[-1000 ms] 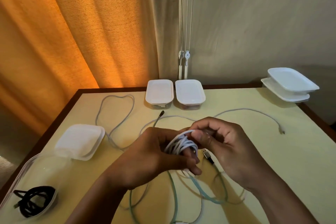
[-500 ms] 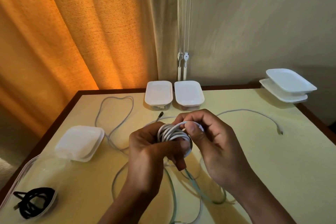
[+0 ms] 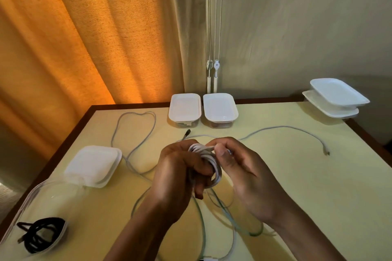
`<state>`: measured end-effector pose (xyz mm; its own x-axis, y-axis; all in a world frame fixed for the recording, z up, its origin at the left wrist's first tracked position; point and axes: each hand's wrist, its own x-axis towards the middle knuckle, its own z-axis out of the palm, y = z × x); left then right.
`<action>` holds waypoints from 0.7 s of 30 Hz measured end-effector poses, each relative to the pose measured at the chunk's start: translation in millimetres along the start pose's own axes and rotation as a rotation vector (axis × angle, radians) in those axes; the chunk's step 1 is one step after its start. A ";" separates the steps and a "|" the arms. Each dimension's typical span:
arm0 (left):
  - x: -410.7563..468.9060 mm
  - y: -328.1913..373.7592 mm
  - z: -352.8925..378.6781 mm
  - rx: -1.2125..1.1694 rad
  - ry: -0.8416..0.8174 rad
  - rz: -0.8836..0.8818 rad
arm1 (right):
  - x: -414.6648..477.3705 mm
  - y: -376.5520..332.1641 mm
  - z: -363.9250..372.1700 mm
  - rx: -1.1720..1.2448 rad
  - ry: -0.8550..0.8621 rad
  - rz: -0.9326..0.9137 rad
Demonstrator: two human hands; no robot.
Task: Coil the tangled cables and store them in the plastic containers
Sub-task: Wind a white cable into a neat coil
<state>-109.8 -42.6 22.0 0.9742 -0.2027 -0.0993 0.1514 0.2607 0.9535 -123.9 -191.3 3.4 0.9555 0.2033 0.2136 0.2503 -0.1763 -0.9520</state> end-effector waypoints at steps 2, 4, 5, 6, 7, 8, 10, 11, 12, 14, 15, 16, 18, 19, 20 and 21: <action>1.9 2.4 -4.5 0.055 -0.069 0.007 | -0.6 -1.3 -2.4 0.010 -0.008 -0.007; 4.3 3.5 -10.1 0.066 -0.111 0.002 | -0.5 -0.2 -3.6 -0.018 -0.012 -0.005; 5.4 3.5 -13.2 0.068 -0.124 0.001 | -0.1 1.1 -4.4 -0.027 -0.016 -0.001; 5.8 3.0 -16.2 0.064 -0.132 0.005 | 0.1 2.0 -5.1 -0.039 -0.013 0.000; 5.8 2.3 -18.7 0.060 -0.126 0.022 | 0.3 1.2 -5.9 -0.052 -0.001 0.000; 5.7 1.3 -20.3 0.059 -0.108 0.047 | 0.5 -0.1 -6.8 -0.066 0.018 -0.002; 5.7 -1.1 -23.1 0.086 -0.060 0.099 | -0.1 -1.8 -7.4 -0.090 0.050 -0.010; 5.8 -1.3 -23.6 0.119 -0.040 0.116 | -0.6 -2.4 -7.5 -0.106 0.060 -0.011; 5.7 -0.9 -24.4 0.156 -0.034 0.127 | -0.3 -2.5 -7.7 -0.121 0.072 -0.009; 5.4 0.8 -27.5 0.250 -0.074 0.120 | 0.4 -2.3 -9.9 -0.121 0.093 0.005; 5.3 2.0 -29.8 0.293 -0.108 0.105 | 1.2 -2.3 -11.8 -0.112 0.105 0.009; 5.2 2.3 -31.9 0.322 -0.145 0.083 | 2.0 -1.7 -13.9 -0.107 0.120 0.011; 4.9 0.6 -34.4 0.333 -0.200 0.038 | 3.3 0.5 -16.2 -0.099 0.134 0.020; 4.9 -1.5 -35.1 0.326 -0.210 0.026 | 3.2 1.8 -16.3 -0.093 0.129 0.023; 4.9 -4.0 -35.3 0.314 -0.213 0.016 | 3.3 2.9 -16.1 -0.090 0.121 0.027; 4.8 -6.0 -35.3 0.299 -0.212 0.002 | 3.1 3.5 -16.1 -0.081 0.109 0.037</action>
<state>-100.1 -11.8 5.7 0.9132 -0.4021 -0.0655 0.0630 -0.0195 0.9978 -117.6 -206.8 4.3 0.9746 0.0898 0.2051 0.2217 -0.2601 -0.9398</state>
